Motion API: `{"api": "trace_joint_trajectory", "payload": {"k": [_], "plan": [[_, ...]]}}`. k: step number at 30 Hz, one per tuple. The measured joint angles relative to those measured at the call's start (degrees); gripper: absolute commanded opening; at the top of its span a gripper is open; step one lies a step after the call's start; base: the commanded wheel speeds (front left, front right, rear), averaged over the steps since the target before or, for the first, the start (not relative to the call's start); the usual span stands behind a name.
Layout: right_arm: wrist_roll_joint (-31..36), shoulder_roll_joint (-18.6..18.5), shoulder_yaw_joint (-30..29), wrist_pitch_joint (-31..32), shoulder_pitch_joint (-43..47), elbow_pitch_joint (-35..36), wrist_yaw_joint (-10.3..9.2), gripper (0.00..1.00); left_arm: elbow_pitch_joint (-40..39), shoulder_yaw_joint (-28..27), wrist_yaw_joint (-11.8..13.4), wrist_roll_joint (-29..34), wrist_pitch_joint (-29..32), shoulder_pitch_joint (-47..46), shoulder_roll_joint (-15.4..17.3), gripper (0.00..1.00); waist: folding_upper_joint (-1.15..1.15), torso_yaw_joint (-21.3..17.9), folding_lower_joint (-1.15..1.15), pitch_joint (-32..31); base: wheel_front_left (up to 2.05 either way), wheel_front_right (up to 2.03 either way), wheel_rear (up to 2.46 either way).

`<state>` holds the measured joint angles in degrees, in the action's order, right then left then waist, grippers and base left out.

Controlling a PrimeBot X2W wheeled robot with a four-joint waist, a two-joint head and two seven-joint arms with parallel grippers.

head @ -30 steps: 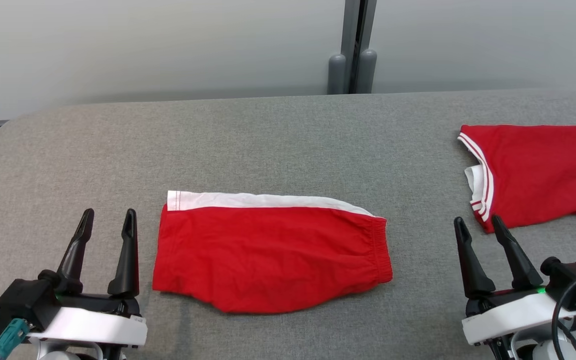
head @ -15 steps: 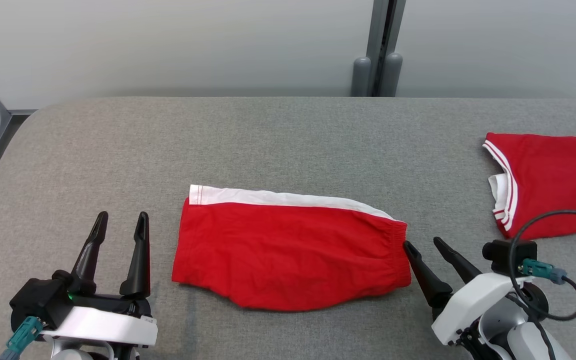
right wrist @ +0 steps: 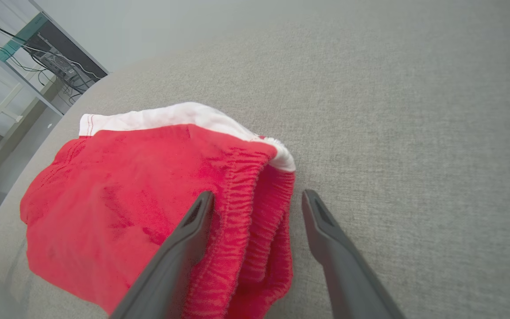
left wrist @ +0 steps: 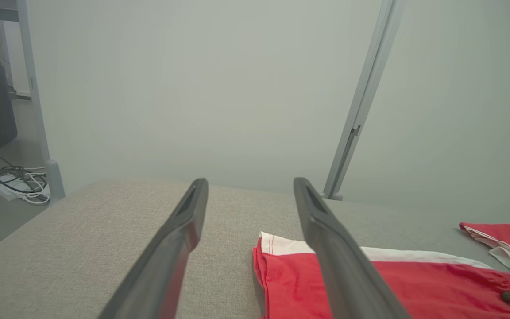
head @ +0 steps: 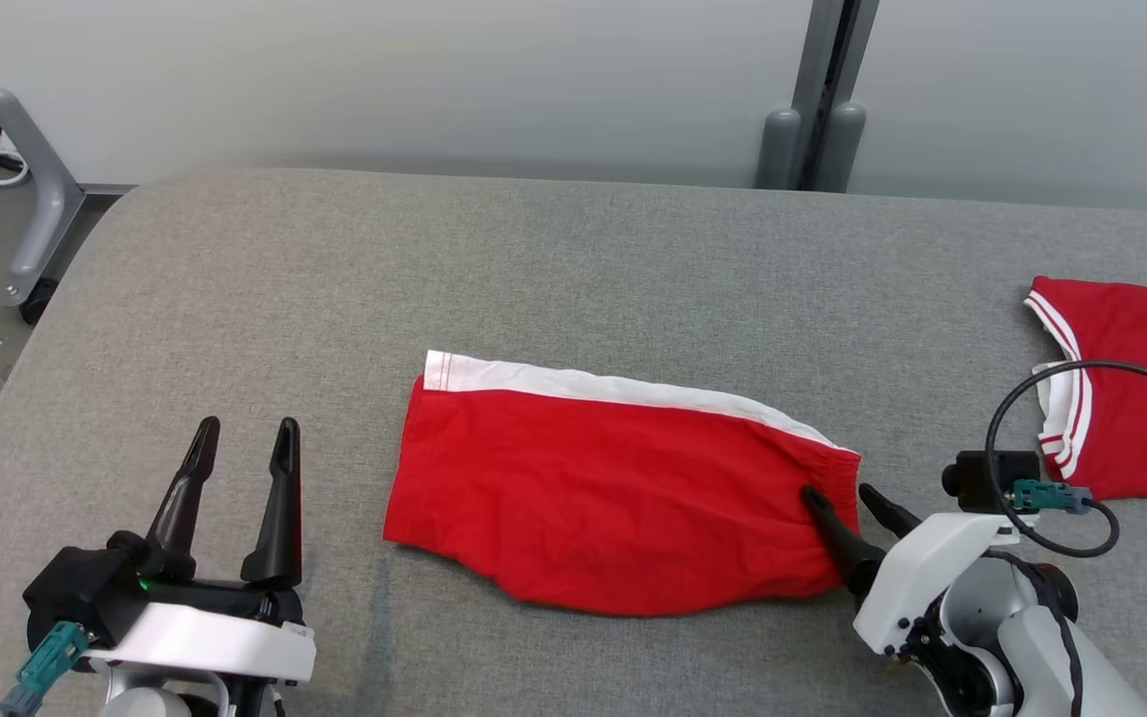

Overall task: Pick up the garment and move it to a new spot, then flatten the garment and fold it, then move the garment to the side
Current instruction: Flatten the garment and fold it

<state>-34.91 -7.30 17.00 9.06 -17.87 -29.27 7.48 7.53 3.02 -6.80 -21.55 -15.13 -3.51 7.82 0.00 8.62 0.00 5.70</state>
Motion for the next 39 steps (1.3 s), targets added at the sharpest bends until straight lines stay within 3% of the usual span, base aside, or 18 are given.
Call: {"api": "trace_joint_trajectory", "payload": {"k": [26,27,28,29,30,39], "plan": [[-10.2,0.4,-3.4,5.1,-5.7,-14.1,0.18,1.0,2.4,1.4,-0.6,-0.1,0.0,-2.0,0.8,1.0,0.0,4.3,0.0,1.7,0.0,0.0,0.0],[-10.6,0.4,-3.1,5.2,-5.7,-14.0,0.18,0.88,2.4,1.4,-0.6,-0.1,0.0,-2.0,0.8,1.0,0.0,4.4,0.0,1.6,0.0,0.0,0.0],[-11.0,0.4,-2.8,5.2,-5.7,-13.9,0.18,0.53,2.4,1.4,-0.6,-0.1,0.0,-2.0,0.9,1.0,0.0,4.4,0.0,1.6,0.0,0.0,0.0],[-11.3,0.4,-2.4,5.2,-5.7,-13.9,0.18,0.12,2.5,1.4,-0.6,-0.1,0.0,-2.0,0.9,1.0,0.0,4.4,0.0,1.5,0.0,0.0,0.0],[-11.6,0.4,-2.0,5.1,-5.7,-13.9,0.16,0.0,2.5,1.4,-0.6,-0.1,0.0,-2.0,0.8,1.0,0.0,4.4,0.0,1.5,0.0,0.0,0.0],[-14.3,-0.3,0.7,4.3,-5.3,-12.4,0.03,0.0,2.7,1.5,-0.6,-0.1,0.0,-1.5,0.8,1.0,0.0,3.1,0.0,0.4,0.0,0.0,0.0]]}}
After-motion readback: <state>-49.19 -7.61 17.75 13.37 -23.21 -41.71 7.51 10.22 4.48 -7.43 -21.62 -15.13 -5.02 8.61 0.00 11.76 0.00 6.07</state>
